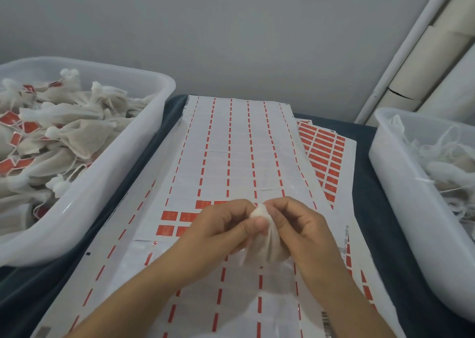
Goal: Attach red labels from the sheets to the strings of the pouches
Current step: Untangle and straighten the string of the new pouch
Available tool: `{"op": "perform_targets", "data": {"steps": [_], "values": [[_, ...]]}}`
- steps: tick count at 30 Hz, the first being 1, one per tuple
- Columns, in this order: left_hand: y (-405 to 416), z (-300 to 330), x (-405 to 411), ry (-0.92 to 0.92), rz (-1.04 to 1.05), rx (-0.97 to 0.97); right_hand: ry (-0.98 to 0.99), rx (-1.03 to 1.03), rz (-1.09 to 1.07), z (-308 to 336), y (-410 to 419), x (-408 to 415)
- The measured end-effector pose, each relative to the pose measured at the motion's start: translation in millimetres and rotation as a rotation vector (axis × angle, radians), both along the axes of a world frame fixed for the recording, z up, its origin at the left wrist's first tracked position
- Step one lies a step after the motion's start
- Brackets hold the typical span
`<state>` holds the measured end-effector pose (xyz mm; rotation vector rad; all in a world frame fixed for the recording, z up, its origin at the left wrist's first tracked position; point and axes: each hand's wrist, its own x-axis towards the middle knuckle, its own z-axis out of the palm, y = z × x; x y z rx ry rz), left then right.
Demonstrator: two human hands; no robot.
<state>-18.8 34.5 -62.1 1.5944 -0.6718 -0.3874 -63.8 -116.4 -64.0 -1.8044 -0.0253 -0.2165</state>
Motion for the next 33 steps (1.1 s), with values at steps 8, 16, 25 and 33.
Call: {"op": "perform_targets", "data": {"steps": [8,16,25,33], "values": [[-1,-2,5,0.081,0.125,0.041,-0.024,-0.184,0.103,3,-4,2],[6,8,10,0.187,0.209,-0.135,0.162,0.051,0.099,7,2,-1],[6,2,10,0.655,-0.156,-0.374,0.123,0.209,-0.105,6,12,2],[2,-3,8,0.779,-0.083,-0.446,0.373,0.695,0.293,9,8,-4]]}}
